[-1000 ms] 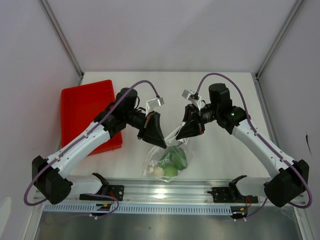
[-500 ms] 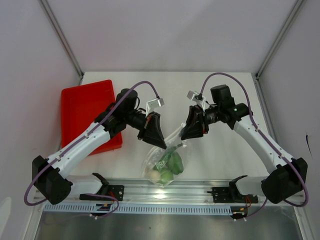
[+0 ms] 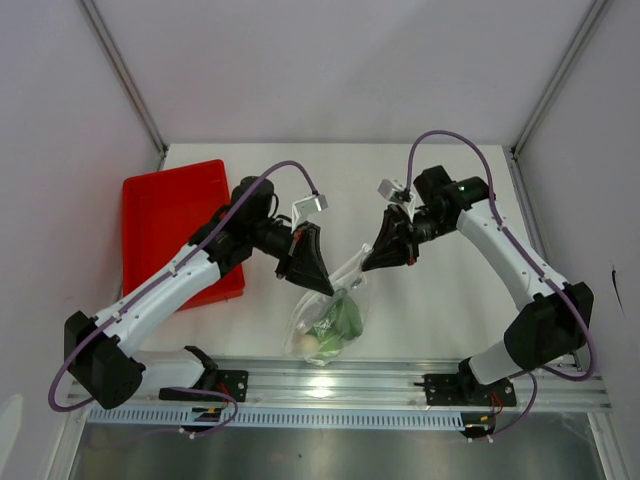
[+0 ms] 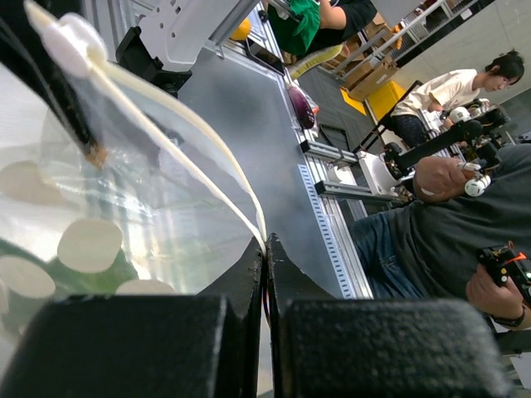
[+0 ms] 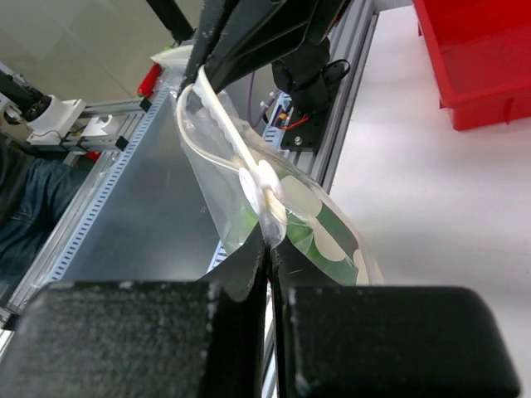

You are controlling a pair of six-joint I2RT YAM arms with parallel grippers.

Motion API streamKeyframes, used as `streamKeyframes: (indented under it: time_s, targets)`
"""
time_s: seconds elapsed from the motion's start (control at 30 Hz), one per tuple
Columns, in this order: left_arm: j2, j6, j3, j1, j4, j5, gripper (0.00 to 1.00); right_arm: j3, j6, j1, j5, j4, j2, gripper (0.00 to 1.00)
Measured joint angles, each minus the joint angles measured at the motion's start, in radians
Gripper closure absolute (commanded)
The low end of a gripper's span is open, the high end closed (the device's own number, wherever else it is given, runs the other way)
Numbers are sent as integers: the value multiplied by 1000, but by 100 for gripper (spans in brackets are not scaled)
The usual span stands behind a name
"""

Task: Place the food in the zip-top bag and seal the zipper
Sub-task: Adjust the zipper food storage bag at the center of the board.

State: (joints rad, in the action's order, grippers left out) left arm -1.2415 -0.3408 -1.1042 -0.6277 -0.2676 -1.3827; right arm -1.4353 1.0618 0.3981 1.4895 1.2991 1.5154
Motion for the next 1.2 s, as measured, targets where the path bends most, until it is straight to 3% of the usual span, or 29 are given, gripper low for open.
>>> streamKeyframes:
  time_s: [0.47, 0.8, 1.2]
  targets:
    - [-102, -29, -13, 0, -5, 115, 100, -52, 34, -111, -16, 44, -69, 100]
    - [-135, -93, -91, -24, 34, 178, 99, -274, -39, -126, -25, 54, -68, 100]
    - [-165, -114, -154, -24, 8, 264, 99, -201, -67, -158, -16, 50, -52, 100]
